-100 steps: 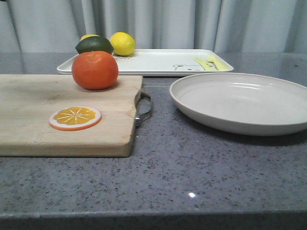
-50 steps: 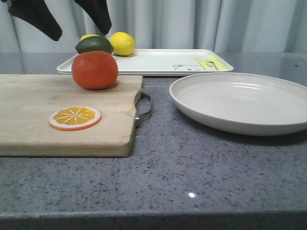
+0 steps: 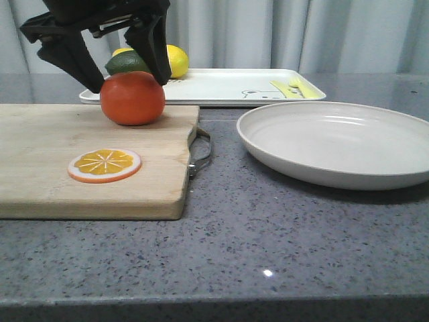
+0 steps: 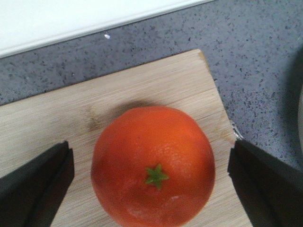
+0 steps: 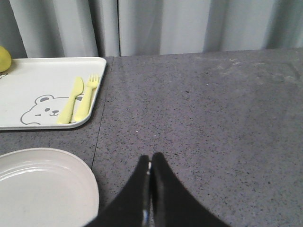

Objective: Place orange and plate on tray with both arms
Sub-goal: 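Lower the left gripper around the orange on the cutting board and close, then lift the orange with the left gripper and carry it over the white plate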

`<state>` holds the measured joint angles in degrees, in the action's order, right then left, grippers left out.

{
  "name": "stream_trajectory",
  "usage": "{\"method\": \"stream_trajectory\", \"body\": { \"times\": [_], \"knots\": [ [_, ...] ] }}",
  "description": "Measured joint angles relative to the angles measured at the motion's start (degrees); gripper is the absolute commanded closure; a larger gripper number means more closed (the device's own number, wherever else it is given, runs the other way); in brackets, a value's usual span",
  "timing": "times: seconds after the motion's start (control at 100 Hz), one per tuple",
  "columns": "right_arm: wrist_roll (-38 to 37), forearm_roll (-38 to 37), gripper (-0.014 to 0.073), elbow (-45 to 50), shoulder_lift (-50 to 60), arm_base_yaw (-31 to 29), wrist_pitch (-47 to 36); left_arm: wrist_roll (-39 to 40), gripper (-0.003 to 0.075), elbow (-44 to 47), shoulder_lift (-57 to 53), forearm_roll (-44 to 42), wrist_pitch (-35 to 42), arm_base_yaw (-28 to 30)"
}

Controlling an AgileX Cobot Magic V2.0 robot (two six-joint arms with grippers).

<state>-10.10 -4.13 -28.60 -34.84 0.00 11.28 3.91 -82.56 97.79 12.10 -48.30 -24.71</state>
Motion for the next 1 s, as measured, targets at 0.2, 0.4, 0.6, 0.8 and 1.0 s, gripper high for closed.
{"method": "stream_trajectory", "body": {
  "times": [0.2,0.4,0.6,0.8,1.0],
  "knots": [
    [0.0,0.0,0.0660,0.0,0.0,0.0,0.0,0.0,0.0106,0.0,0.6,0.2,0.0,0.0],
    [0.0,0.0,0.0660,0.0,0.0,0.0,0.1,-0.1,0.0246,0.0,0.7,0.2,-0.1,0.0],
    [0.0,0.0,0.0660,0.0,0.0,0.0,0.1,-0.1,0.0356,0.0,0.7,0.7,-0.2,0.0],
    [0.0,0.0,0.0660,0.0,0.0,0.0,0.1,-0.1,0.0377,-1.9,0.8,2.2,-2.6,-0.5],
    [0.0,0.0,0.0660,0.0,0.0,0.0,0.2,-0.3,0.0377,-7.9,0.8,2.4,-3.6,-4.0]
  ]
}}
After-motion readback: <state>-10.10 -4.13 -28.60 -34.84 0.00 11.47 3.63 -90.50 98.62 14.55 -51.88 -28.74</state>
